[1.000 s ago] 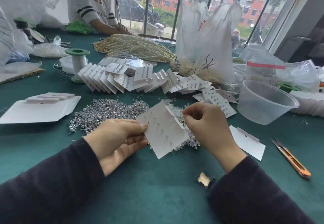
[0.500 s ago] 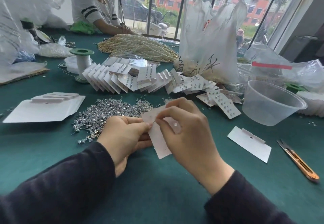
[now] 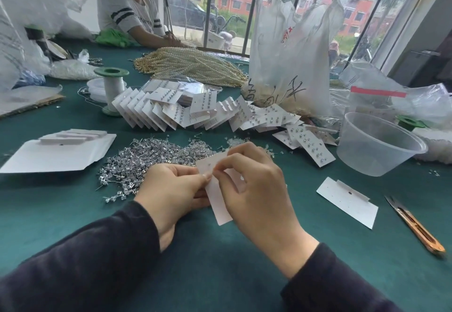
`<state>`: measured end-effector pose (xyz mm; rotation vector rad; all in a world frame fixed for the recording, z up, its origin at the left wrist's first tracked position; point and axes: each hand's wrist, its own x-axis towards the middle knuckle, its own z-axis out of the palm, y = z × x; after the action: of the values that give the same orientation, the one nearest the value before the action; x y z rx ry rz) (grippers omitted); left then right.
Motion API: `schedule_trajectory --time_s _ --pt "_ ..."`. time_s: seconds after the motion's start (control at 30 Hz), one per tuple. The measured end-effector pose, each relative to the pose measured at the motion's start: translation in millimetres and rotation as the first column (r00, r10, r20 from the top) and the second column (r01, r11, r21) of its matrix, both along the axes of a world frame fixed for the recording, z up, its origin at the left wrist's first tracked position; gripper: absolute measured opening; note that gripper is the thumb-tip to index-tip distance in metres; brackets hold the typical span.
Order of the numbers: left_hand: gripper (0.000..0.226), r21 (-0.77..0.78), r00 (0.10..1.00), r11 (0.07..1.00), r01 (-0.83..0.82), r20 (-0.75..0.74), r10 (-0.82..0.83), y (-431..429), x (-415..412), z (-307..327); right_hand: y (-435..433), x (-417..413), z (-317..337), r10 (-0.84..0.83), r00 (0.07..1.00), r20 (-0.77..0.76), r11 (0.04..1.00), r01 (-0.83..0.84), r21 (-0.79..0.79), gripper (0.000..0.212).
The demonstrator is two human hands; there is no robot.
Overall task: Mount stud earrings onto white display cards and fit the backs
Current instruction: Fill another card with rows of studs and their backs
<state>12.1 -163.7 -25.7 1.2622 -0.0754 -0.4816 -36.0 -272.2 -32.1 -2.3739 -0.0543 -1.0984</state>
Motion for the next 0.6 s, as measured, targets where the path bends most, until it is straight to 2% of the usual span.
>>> schedule_trajectory --time_s 0.1,0.27,0.4,0.6 --pt "0.043 -0.001 1.000 1.000 0.004 0.006 -0.004 0.0 -1.5 0.7 2.7 0.0 -0.8 -0.017 1.000 -0.010 1.000 0.017 0.018 0.004" --pt "0.035 -0.032 1.000 0.999 -0.013 0.011 0.013 -0.5 -1.3 0.4 6.1 0.8 -5.0 -0.025 0.999 -0.030 1.000 0.025 0.002 0.004" --pt "0.046 -0.024 1.000 1.000 -0.011 0.009 0.011 -0.8 -2.2 -0.9 9.6 0.6 -7.0 -0.045 0.999 0.024 0.999 0.046 -0.023 0.005" --pt "0.037 -0.013 1.000 1.000 -0.024 0.016 0.025 0.9 0.7 -3.8 11.6 0.6 -9.6 -0.045 0.999 0.026 0.994 0.048 -0.099 0.007"
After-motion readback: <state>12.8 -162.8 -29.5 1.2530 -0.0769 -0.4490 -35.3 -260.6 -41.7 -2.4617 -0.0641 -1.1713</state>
